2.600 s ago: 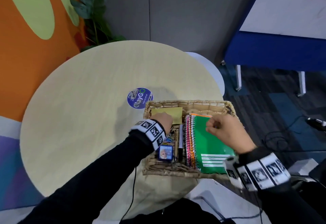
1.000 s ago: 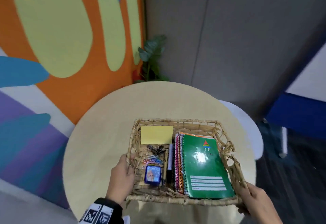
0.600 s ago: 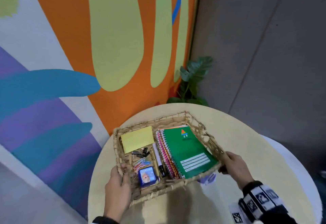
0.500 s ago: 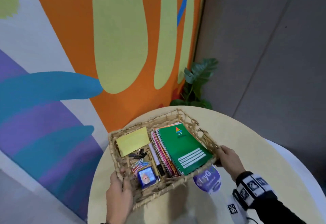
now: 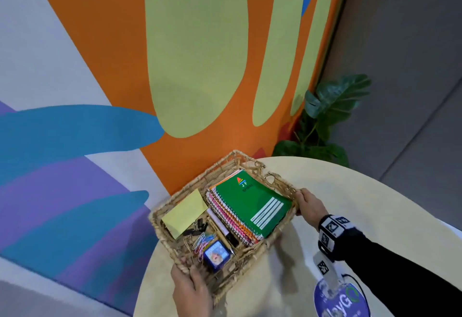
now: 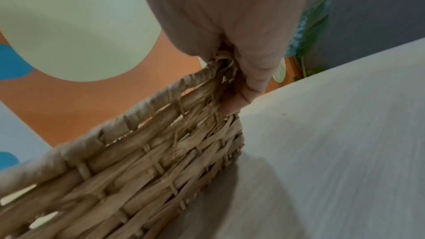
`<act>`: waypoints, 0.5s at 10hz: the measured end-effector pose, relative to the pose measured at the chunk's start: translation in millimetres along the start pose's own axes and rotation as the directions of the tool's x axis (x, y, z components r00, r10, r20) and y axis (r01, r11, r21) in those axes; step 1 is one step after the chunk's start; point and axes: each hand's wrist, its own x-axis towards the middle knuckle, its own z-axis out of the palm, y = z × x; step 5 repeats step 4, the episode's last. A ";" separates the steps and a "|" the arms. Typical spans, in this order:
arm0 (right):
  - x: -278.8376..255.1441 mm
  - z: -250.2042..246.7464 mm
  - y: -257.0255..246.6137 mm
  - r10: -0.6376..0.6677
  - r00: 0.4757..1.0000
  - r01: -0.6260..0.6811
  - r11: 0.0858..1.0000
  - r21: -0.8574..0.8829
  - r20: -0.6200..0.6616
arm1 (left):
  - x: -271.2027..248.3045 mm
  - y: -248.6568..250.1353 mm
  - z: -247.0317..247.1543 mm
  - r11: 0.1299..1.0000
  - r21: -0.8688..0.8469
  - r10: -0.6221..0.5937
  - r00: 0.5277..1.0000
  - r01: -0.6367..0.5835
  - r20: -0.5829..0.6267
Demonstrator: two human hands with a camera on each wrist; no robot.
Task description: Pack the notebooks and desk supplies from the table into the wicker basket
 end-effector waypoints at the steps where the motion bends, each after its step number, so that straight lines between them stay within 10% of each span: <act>1: 5.7 5.8 3.6 0.016 1.000 -0.016 1.000 -0.022 0.018 | 4.3 -6.2 3.0 1.000 0.013 -0.026 0.999 0.027 -0.024; 5: -13.4 -25.6 -16.4 0.037 0.996 -0.042 0.997 -0.066 -0.076 | 5.7 -2.5 -13.8 0.998 0.011 -0.058 0.998 0.058 0.019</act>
